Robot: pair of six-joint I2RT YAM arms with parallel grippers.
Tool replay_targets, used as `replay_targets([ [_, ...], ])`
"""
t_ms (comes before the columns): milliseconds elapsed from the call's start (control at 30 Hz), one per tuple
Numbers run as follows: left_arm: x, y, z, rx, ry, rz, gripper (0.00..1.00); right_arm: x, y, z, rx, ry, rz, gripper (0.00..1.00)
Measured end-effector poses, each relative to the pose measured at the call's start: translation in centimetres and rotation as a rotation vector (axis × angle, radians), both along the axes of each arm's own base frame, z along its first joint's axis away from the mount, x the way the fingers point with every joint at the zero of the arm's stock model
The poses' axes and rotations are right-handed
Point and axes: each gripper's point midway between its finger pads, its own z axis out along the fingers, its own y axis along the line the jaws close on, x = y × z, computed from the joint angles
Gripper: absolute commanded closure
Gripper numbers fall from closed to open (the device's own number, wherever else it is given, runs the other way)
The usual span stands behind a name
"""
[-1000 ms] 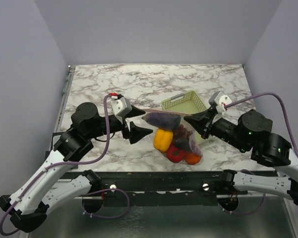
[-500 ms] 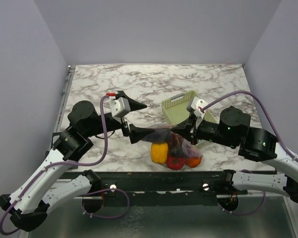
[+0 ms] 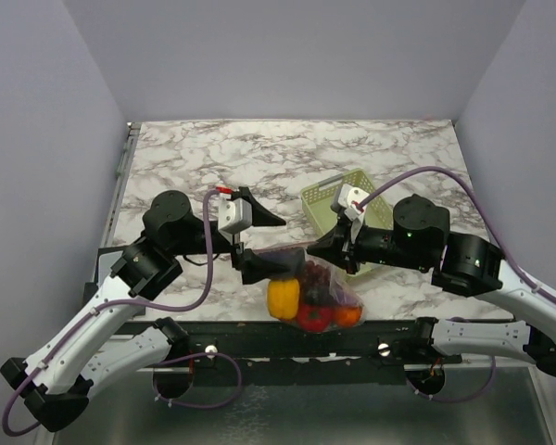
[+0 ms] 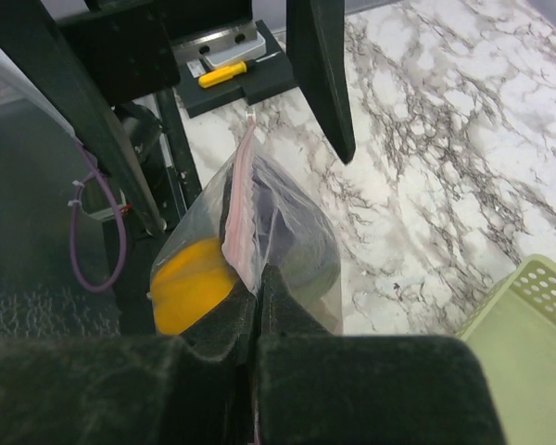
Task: Place the food in the zip-top bag and seal the zipper
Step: Place the zipper food storage bag at the center of the board.
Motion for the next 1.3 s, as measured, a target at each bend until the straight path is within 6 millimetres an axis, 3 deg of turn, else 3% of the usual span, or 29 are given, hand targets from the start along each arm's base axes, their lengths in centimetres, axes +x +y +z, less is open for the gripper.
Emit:
replay_targets([
  [200, 0.1, -0.2, -3.0, 0.046, 0.058, -0.003, 0.05, -0.4, 0.3, 0.9, 0.020, -0.002, 0.028, 0.99],
  [300, 0.2, -0.1, -3.7, 0.057, 0.070, 0.000, 0.15, -0.6, 0.4, 1.5, 0.035, -0.006, 0.039, 0.99],
  [400, 0.1, -0.1, -4.0, 0.060, 0.071, 0.004, 0.32, -0.6, 0.5, 1.6, 0.039, -0.007, 0.043, 0.99],
  [567, 0.2, -0.1, -4.1, 0.060, 0.067, 0.008, 0.73, -0.6, 0.5, 1.6, 0.040, -0.007, 0.043, 0.99],
  [733, 0.3, -0.2, -4.2, 0.061, 0.068, 0.003, 1.00, -0.6, 0.5, 1.4, 0.037, -0.005, 0.042, 0.99],
  [1033, 0.6, -0.4, -4.6, 0.073, 0.083, 0.005, 1.00, -0.5, 0.6, 0.9, 0.028, -0.001, 0.040, 0.97],
  [1300, 2.0, 0.0, -4.9, 0.106, 0.089, 0.095, 1.00, 1.4, -0.5, 1.8, 0.050, -0.043, -0.079, 0.63],
])
